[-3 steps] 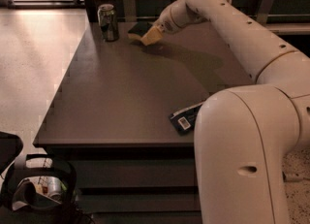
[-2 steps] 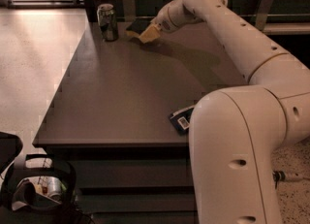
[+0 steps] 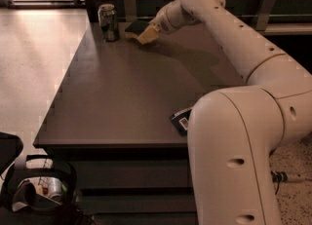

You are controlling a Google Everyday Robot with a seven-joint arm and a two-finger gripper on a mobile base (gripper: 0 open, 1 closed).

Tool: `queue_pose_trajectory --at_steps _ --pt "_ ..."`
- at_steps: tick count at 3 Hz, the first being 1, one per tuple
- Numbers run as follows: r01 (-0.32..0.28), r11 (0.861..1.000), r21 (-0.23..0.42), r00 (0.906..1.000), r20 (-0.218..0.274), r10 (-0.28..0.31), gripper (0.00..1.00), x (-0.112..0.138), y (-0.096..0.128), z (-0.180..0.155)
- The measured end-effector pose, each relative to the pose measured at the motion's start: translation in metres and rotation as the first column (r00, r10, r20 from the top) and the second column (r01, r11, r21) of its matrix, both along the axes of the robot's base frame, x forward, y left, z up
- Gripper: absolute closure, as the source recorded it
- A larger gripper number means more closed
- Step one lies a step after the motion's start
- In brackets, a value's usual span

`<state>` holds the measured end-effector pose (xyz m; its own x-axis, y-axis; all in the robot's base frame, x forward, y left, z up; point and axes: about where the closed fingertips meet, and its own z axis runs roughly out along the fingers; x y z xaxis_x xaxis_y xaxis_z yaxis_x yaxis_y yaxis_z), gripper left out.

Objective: Move sponge near green can

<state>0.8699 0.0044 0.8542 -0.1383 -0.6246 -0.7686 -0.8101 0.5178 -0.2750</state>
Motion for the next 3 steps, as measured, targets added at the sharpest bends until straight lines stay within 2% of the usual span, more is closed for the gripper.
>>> queue_pose_trajectory --at_steps 2,3 --pt "-0.006 1.0 -0.001 0.9999 -0.008 0.006 0.17 0.0002 0.0053 -0.006" --pt "-0.01 1.0 -0.001 0.9999 -0.012 0.01 0.0 0.0003 0.008 -0.009"
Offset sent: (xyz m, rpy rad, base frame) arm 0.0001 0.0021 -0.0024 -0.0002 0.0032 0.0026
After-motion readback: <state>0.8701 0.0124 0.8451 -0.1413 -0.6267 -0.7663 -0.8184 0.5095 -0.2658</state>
